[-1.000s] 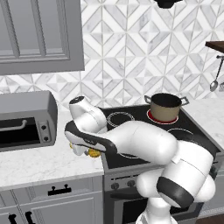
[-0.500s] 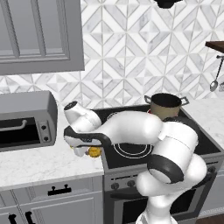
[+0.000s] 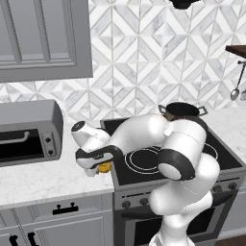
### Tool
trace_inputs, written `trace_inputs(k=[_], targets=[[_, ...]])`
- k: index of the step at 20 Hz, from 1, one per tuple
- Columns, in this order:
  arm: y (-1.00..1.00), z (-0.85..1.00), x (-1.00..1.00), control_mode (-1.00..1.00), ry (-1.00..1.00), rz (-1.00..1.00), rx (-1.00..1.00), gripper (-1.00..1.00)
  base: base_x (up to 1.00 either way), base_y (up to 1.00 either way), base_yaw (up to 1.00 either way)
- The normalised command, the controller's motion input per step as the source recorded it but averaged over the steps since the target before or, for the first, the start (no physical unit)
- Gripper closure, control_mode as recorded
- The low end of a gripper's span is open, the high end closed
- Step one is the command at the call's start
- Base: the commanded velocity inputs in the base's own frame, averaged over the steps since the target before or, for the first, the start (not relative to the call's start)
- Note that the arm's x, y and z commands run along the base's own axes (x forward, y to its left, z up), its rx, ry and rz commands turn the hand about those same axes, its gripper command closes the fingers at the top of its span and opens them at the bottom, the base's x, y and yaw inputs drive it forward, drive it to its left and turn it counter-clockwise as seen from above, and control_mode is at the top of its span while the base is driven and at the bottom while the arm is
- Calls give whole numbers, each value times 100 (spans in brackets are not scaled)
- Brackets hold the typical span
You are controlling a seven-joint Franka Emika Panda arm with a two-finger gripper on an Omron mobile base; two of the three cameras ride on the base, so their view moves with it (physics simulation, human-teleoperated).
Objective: Put the lemon and squash in the pot. Retrieve the spatula and lightly stir the vegetables in the pot.
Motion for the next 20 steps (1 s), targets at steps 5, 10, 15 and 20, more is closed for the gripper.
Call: trace_inputs(k=[5, 10, 15, 20], targets=[[0, -34, 36, -100, 0, 12, 0, -100, 0, 0, 0], [-5, -16, 5, -100, 0, 5, 0, -100, 0, 0, 0], [-19, -7, 0, -100, 0, 3, 0, -100, 0, 0, 0], [-27, -7, 0, -100, 0, 0, 0, 100, 0, 0, 0]])
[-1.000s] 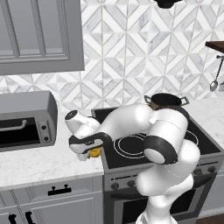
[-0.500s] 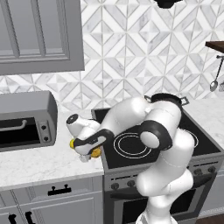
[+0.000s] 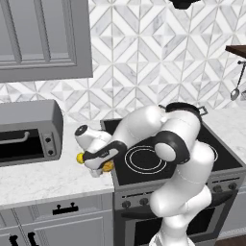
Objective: Put the lemon and squash in the pot. Retrieve the spatula and lightly stir the vegetables in the pot.
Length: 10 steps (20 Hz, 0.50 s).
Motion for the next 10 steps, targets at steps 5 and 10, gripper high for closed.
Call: trace_inputs(k=[5, 10], targets=[[-22, 0, -6, -100, -1, 0, 0, 100, 0, 0, 0], [-46, 78, -61, -100, -20, 0, 6, 100, 0, 0, 0]])
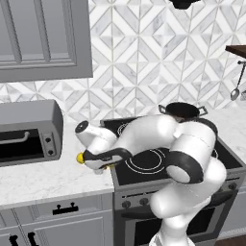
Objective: Put the lemon and squash in the pot. Retrieve the spatula and lightly stir the vegetables in the pot.
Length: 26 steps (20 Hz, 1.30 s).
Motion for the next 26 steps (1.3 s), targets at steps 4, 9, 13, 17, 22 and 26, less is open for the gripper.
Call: trace_inputs(k=[4, 9, 13, 17, 22, 26], targets=[[-74, 100, -58, -100, -24, 0, 15, 100, 0, 0, 0], [-100, 100, -7, -100, -9, -6, 23, 100, 0, 0, 0], [-100, 99, 9, -100, -1, -10, 29, 100, 0, 0, 0], [-100, 91, 50, -100, 0, -15, 26, 100, 0, 0, 0], [-95, 74, 93, -100, 4, -22, 18, 100, 0, 0, 0], [-81, 40, 100, -100, 4, -23, 6, 100, 0, 0, 0]])
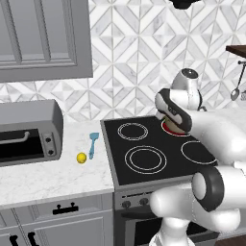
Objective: Put the lemon and squash in the pot. Retrieve the spatula and lightly stir the vegetables in the pot.
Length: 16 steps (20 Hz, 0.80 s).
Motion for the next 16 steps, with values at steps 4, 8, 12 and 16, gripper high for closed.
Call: trace_inputs(k=[4, 8, 12, 16], targets=[[-88, 2, 100, -100, 0, -21, 0, 100, 0, 0, 0], [-95, -5, 100, -100, 3, -20, 1, 100, 0, 0, 0], [-90, -31, 88, -100, 1, -18, 1, 100, 0, 0, 0], [-74, -38, 86, -100, 3, -16, 2, 100, 0, 0, 0]])
